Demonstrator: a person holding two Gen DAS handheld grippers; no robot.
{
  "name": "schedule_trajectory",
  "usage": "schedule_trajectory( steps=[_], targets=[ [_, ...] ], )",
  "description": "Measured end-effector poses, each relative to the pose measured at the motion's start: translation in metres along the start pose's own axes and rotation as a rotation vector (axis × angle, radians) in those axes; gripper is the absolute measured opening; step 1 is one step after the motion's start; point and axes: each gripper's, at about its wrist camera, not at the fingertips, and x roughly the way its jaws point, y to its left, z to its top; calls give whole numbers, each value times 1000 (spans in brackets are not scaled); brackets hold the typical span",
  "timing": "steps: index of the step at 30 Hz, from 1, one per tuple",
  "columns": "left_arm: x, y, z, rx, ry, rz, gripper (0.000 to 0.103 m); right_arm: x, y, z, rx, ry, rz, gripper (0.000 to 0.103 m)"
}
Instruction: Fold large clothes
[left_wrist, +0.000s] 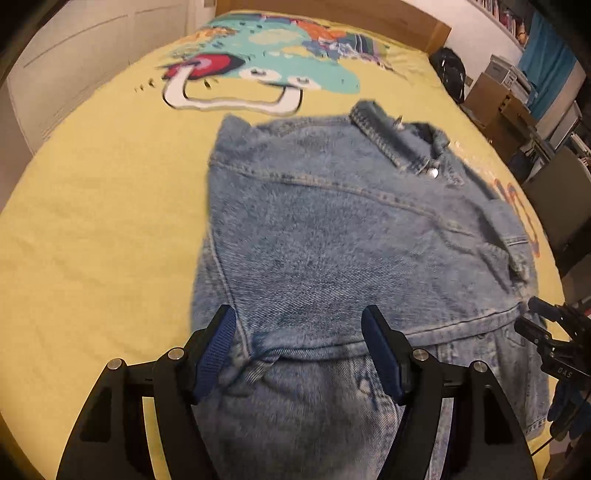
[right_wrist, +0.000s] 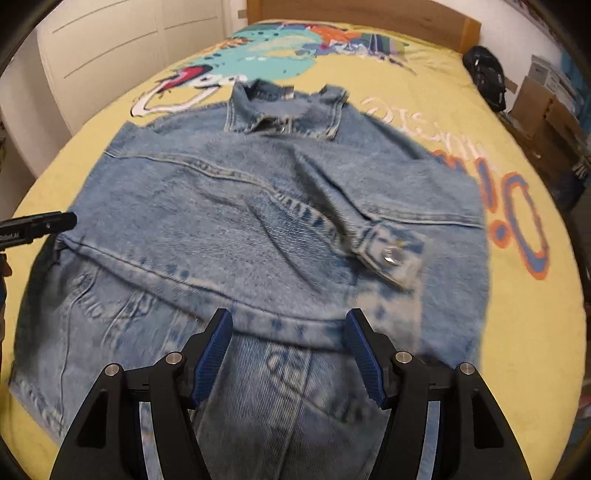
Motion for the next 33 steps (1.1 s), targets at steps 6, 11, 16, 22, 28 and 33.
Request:
schedule_trajectory(
  steps=[6,11,16,22,28,33],
  targets=[
    [-41,4,-8,-19,-43,8,65,-50,-20,-21,47,-59,-11,65],
    [-69,8,-22,-5,-43,35,65,-90,-37,-49,65,-90,-43,65],
    [-94,16,-41,-6,-43,39,65,-122,-64,-84,118,-102,-66,65],
    [-113,33,-65,-65,-22,19,66,-137,-92,-133,188,-65,-78,65],
    [-115,42,-97,-141,22,-18,66,-130,-107,-178,251,2,-23,65],
    [-98,39,-128,-179,85,-44,66,-111,-109,-204,309,56,52,65]
  ],
)
